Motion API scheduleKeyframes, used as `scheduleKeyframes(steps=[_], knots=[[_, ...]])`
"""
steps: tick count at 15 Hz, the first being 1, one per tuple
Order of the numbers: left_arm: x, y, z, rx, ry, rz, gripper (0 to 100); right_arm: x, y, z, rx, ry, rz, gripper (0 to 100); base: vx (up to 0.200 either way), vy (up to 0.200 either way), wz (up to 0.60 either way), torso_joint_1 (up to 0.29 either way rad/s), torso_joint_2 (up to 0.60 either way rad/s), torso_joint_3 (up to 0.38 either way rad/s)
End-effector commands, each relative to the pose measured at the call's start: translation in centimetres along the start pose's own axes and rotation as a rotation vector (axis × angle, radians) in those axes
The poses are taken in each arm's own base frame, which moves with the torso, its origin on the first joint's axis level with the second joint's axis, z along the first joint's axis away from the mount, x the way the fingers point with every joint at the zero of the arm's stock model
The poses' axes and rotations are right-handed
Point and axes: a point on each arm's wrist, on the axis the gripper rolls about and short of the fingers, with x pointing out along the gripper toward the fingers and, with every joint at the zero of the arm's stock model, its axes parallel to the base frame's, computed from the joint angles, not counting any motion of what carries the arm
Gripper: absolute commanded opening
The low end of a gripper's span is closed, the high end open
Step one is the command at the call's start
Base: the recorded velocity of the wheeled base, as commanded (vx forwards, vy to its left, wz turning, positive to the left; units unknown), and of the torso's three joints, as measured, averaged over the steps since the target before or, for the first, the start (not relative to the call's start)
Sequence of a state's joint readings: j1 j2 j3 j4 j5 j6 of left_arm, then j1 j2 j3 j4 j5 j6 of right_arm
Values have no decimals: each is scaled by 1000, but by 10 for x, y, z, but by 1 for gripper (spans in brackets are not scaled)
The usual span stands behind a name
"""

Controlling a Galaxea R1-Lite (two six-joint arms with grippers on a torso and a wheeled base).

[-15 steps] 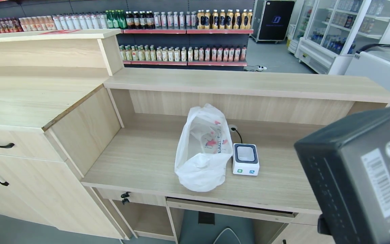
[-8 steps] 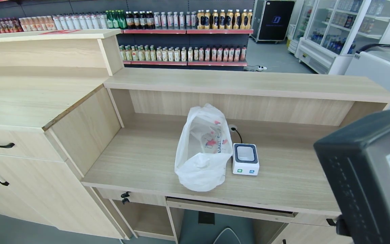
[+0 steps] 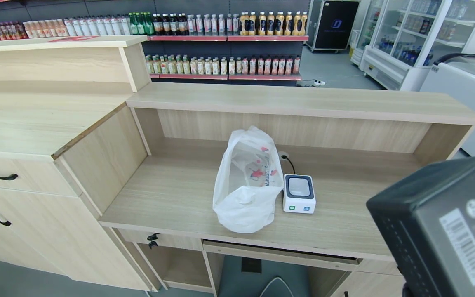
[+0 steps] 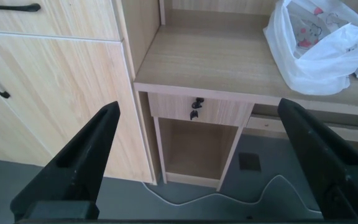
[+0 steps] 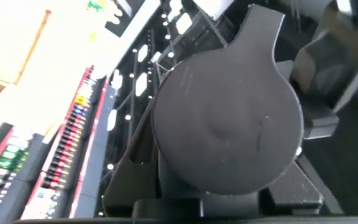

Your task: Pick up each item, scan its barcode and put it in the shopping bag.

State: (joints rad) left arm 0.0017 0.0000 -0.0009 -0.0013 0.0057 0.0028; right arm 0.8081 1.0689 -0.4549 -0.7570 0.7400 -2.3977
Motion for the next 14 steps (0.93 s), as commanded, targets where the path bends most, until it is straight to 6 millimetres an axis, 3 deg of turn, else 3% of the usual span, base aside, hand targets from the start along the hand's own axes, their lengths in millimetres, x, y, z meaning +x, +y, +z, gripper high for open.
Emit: scheduleKeyframes(steps=[1, 2, 4, 7, 9, 10, 11, 12, 14], knots=[[0, 0, 0, 0, -1, 0, 100, -1, 5, -5, 50, 13, 54, 0, 0, 0, 0, 0, 0, 0], [0, 0, 0, 0, -1, 0, 100, -6, 12, -8, 132, 29, 131, 0, 0, 0, 0, 0, 0, 0], [0, 0, 0, 0, 1, 0, 100, -30, 31, -12, 474, 142, 376, 0, 0, 0, 0, 0, 0, 0], [0, 0, 0, 0, 1, 0, 100, -84, 20, -42, 814, 675, 465, 0, 0, 0, 0, 0, 0, 0], [0, 0, 0, 0, -1, 0, 100, -114, 18, -46, 1017, 1100, 455, 0, 0, 0, 0, 0, 0, 0], [0, 0, 0, 0, -1, 0, 100, -125, 22, -48, 1164, 1361, 379, 0, 0, 0, 0, 0, 0, 0], [0, 0, 0, 0, 1, 0, 100, -131, 32, -48, 1309, 1517, 289, 0, 0, 0, 0, 0, 0, 0], [0, 0, 0, 0, 1, 0, 100, -136, 50, -49, 1496, 1633, 191, 0, 0, 0, 0, 0, 0, 0], [0, 0, 0, 0, -1, 0, 100, -147, 73, -48, 1627, 1739, 158, 0, 0, 0, 0, 0, 0, 0]])
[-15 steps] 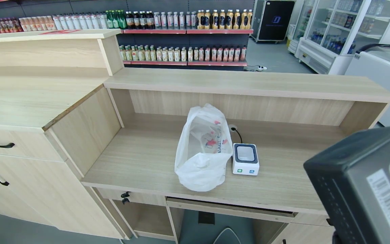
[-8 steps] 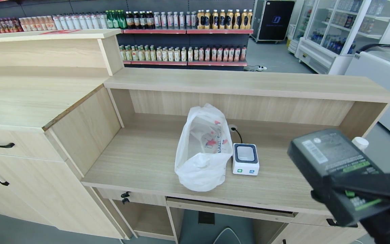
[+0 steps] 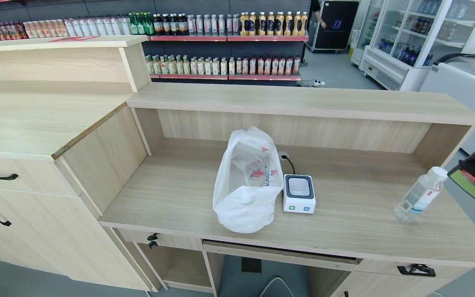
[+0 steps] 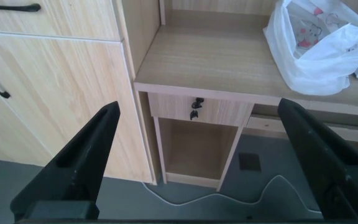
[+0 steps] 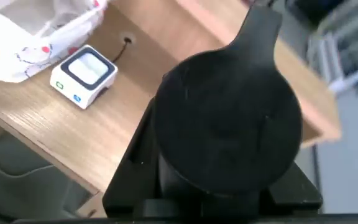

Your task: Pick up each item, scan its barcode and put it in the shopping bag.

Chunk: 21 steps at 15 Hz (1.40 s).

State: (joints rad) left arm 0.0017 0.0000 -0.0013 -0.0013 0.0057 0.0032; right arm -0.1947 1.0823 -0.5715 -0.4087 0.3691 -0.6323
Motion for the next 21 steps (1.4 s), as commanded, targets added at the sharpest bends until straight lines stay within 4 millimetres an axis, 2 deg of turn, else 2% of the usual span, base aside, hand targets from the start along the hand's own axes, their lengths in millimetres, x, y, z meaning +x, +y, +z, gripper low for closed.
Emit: scheduleKeyframes(steps=[1, 3, 5, 7, 9, 11, 13, 14, 16, 18, 21], knots=[[0, 0, 0, 0, -1, 0, 100, 20, -6, -32, 155, 173, -31, 0, 0, 0, 0, 0, 0, 0], [0, 0, 0, 0, -1, 0, 100, 16, 1, -43, 294, 257, -7, 0, 0, 0, 0, 0, 0, 0], [0, 0, 0, 0, -1, 0, 100, 15, 7, -50, 339, 331, 40, 0, 0, 0, 0, 0, 0, 0], [0, 0, 0, 0, 1, 0, 100, 14, 9, -50, 376, 332, 54, 0, 0, 0, 600, 2, 10, 9], [0, 0, 0, 0, -1, 0, 100, 19, 8, -42, 466, 283, 50, 0, 0, 0, 600, 0, 7, -2], [0, 0, 0, 0, -1, 0, 100, 33, 2, -28, 577, 245, 40, 0, 0, 0, 600, -2, 0, 2], [0, 0, 0, 0, -1, 0, 100, 50, -5, -6, 838, 224, 48, 0, 0, 0, 600, 2, -2, -9], [0, 0, 0, 0, -1, 0, 100, 63, -5, -3, 930, 228, 75, 0, 0, 0, 0, 0, 0, 0], [0, 0, 0, 0, -1, 0, 100, 87, -4, -25, 975, 312, 69, 0, 0, 0, 0, 0, 0, 0], [0, 0, 0, 0, -1, 0, 100, 112, -7, -49, 1000, 321, 33, 0, 0, 0, 0, 0, 0, 0], [0, 0, 0, 0, 1, 0, 100, 136, -4, -81, 1050, 398, 54, 0, 0, 0, 0, 0, 0, 0]])
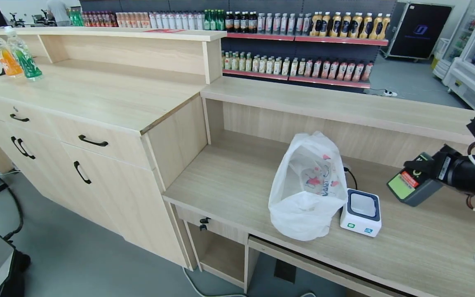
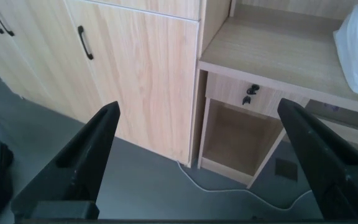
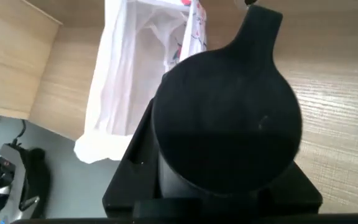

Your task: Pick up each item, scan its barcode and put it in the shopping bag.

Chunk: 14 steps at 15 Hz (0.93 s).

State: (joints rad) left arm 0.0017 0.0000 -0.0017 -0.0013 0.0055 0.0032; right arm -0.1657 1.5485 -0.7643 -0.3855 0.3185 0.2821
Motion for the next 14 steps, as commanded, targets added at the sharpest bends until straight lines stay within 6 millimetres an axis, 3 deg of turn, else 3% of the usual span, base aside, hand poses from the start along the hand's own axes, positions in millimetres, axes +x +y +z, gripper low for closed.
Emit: scheduleKeyframes(steps=[1, 5, 11, 14], knots=[[0, 0, 0, 0, 1, 0, 100, 35, -29, -19, 72, 131, 10, 0, 0, 0, 0, 0, 0, 0], [0, 0, 0, 0, 0, 0, 100, 52, -36, -25, 93, 206, 163, 0, 0, 0, 0, 0, 0, 0], [0, 0, 0, 0, 0, 0, 100, 85, -47, -5, 40, 171, 187, 0, 0, 0, 0, 0, 0, 0], [0, 0, 0, 0, 0, 0, 100, 94, -50, -13, -3, 199, 205, 0, 0, 0, 0, 0, 0, 0]])
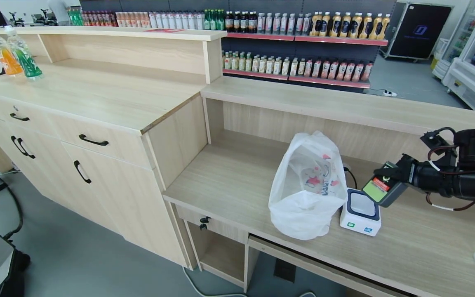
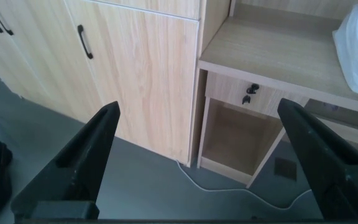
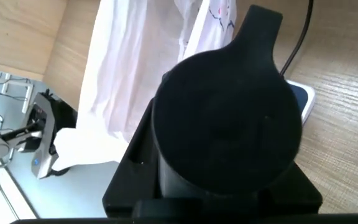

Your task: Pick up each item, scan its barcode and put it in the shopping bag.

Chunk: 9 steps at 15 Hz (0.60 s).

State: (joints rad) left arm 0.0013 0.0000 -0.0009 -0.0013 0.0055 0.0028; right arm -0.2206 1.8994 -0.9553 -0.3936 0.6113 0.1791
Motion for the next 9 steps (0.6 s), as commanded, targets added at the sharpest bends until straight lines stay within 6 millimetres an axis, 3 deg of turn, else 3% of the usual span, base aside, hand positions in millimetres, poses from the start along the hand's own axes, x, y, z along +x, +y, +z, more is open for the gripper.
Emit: scheduleKeyframes(steps=[1, 9], knots=[[0, 0, 0, 0, -1, 1, 100, 8, -7, -7, 17, 27, -6, 0, 0, 0, 0, 0, 0, 0], [0, 0, 0, 0, -1, 1, 100, 20, -17, -8, 14, 41, -6, 0, 0, 0, 0, 0, 0, 0]])
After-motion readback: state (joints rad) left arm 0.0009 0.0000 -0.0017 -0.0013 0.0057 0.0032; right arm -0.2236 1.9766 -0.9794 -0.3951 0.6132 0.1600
